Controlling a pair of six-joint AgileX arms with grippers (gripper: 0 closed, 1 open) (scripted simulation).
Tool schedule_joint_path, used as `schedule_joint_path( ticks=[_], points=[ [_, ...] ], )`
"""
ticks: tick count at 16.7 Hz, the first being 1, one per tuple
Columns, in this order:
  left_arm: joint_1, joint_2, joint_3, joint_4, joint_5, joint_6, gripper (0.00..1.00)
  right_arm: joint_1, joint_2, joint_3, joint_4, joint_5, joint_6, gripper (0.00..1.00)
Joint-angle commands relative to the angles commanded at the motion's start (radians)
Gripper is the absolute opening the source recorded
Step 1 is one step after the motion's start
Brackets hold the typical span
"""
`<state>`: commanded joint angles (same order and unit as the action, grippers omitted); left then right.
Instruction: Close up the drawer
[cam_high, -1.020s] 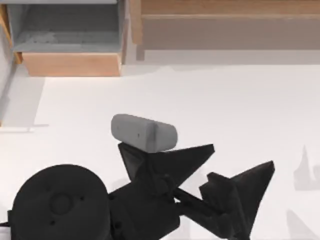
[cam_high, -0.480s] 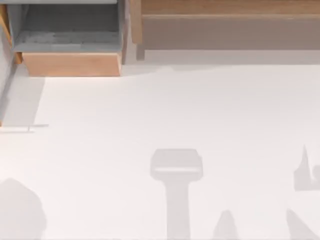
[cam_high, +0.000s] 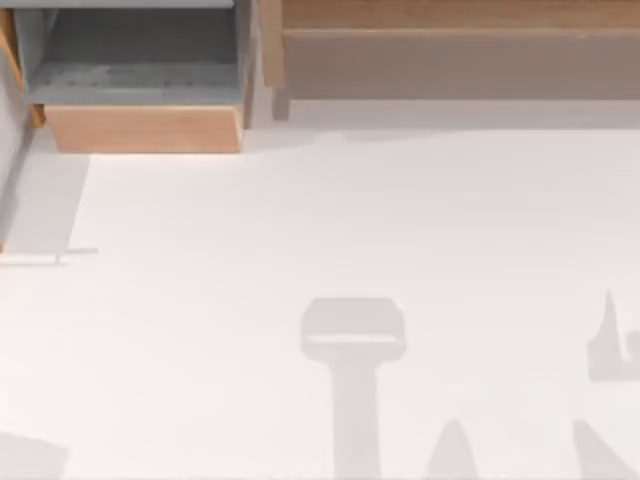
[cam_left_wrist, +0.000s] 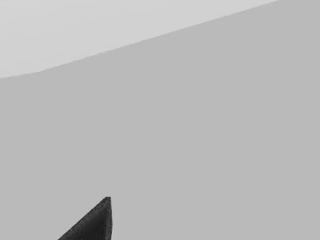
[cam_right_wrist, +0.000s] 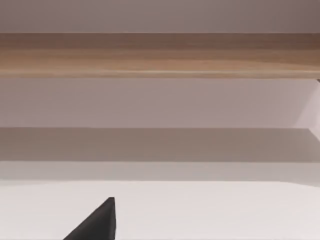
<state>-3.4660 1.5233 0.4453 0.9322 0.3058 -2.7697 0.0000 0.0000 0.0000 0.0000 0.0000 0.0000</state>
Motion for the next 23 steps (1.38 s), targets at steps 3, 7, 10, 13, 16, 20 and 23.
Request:
schedule_joint_path(
  ticks=[3,7,10,13,16,20,23],
  points=[
    [-0.402,0.090,-0.010,0.112,0.094,-0.375,1.00,0.000,0.000,0.000,0.000,0.000,0.000,1.00],
    [-0.905,0.201,-0.017,0.254,0.208,-0.840,1.00,0.000,0.000,0.000,0.000,0.000,0.000,1.00],
    [-1.245,0.277,-0.019,0.353,0.282,-1.152,1.00,0.000,0.000,0.000,0.000,0.000,0.000,1.00],
    [-1.541,0.343,-0.017,0.440,0.344,-1.421,1.00,0.000,0.000,0.000,0.000,0.000,0.000,1.00],
    [-1.788,0.398,-0.014,0.514,0.395,-1.644,1.00,0.000,0.000,0.000,0.000,0.000,0.000,1.00],
    [-2.011,0.448,-0.010,0.582,0.439,-1.845,1.00,0.000,0.000,0.000,0.000,0.000,0.000,1.00],
    [-2.089,0.466,-0.008,0.606,0.454,-1.914,1.00,0.000,0.000,0.000,0.000,0.000,0.000,1.00]
  ],
)
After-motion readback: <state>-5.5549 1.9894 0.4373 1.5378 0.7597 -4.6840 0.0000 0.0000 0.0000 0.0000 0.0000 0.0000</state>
